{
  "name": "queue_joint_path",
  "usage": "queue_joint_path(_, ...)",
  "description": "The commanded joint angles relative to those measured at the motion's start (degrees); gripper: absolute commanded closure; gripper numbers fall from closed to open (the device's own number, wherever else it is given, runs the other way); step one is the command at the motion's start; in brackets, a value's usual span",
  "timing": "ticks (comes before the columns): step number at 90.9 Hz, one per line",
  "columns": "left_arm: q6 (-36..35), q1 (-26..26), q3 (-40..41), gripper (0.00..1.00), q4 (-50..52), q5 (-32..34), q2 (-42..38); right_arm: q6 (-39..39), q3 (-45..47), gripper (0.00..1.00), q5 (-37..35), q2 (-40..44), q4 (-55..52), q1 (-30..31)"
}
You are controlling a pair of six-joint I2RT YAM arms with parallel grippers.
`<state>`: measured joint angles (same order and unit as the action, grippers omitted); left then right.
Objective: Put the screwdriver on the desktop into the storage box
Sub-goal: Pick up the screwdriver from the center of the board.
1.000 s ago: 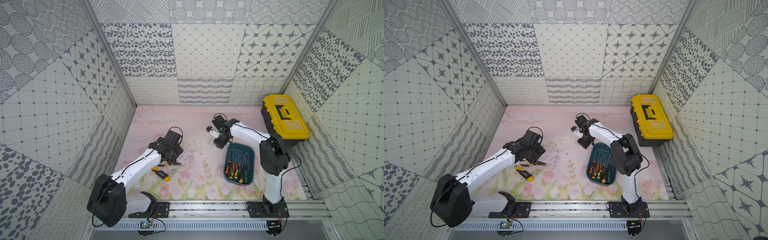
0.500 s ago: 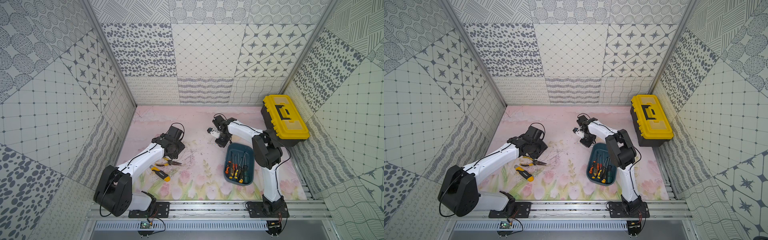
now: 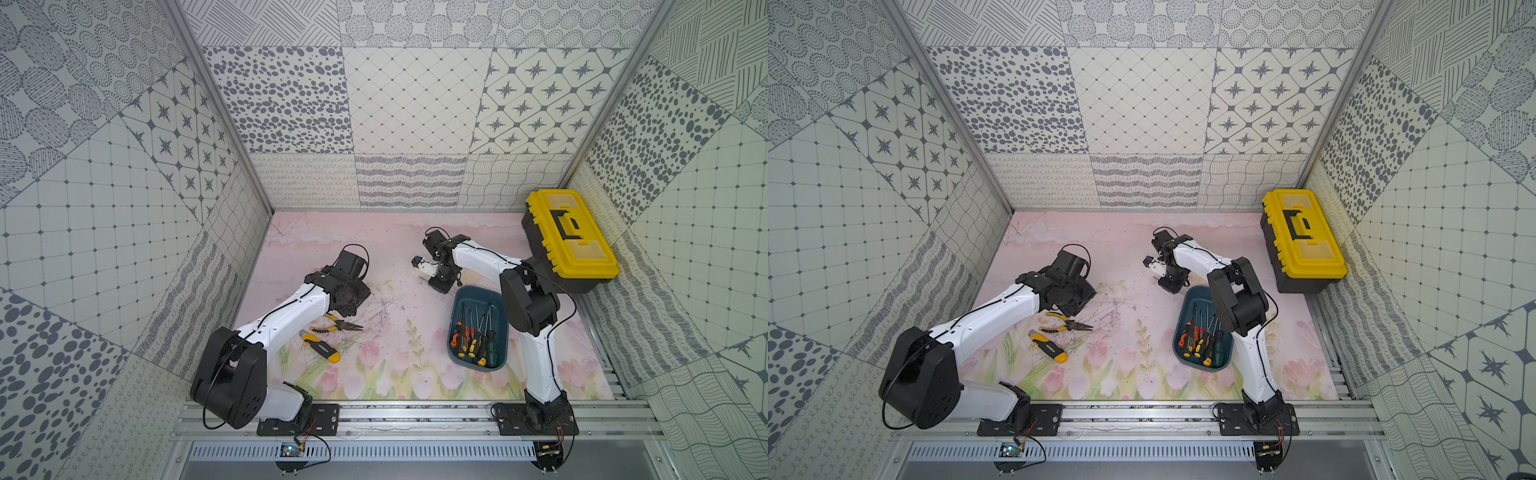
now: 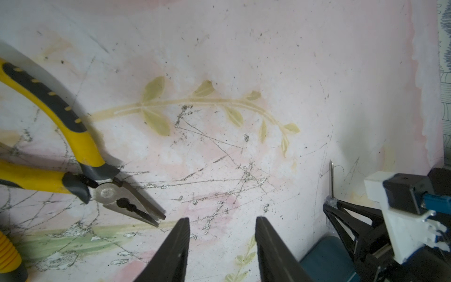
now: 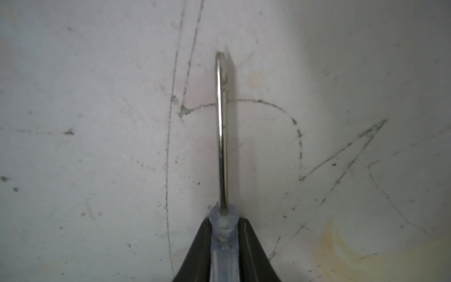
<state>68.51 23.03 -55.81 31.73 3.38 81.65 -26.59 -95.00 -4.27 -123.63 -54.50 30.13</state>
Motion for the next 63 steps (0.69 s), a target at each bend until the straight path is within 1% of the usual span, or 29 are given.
queue_joint_path(1,-1.1,-0.2,-1.0,0.52,0.2,0.0,0.3,-0.9,-1.3,0.82,0.9,-2.1,0.6,-0.2)
queue_joint_path(21,-0.8,-0.2,-1.2,0.52,0.3,0.2,0.0,-0.1,-3.6,0.93,4.0,-1.0,1.1,-0.1)
queue_joint_path(29,-0.9,-0.2,-1.4,0.52,0.4,0.2,-0.2,2.0,-4.3,0.96,6.3,1.0,2.8,-0.1)
queue_joint_path(36,-1.2,-0.2,-1.7,0.53,0.6,0.2,-0.3,5.5,-4.0,0.99,9.2,3.9,5.2,-0.1)
queue_joint_path(44,-1.6,-0.2,-1.8,0.53,0.7,0.2,-0.7,12.5,-1.7,1.0,12.1,9.5,9.5,-0.1)
queue_joint_path(45,-1.6,-0.1,-1.8,0.53,0.8,0.3,-0.8,12.5,-1.2,1.0,12.3,10.0,10.1,-0.1)
queue_joint_path(49,-1.7,0.1,-1.8,0.53,0.7,0.4,-0.9,17.2,1.4,1.0,12.7,13.5,12.8,-0.1)
queue_joint_path(53,-1.8,0.3,-1.8,0.53,0.7,0.6,-1.0,22.3,4.4,1.0,12.2,17.4,15.0,0.0)
queue_joint_path(63,-1.8,1.3,-1.8,0.53,0.9,1.2,-1.1,36.5,13.6,1.0,8.0,27.8,18.0,-0.1)
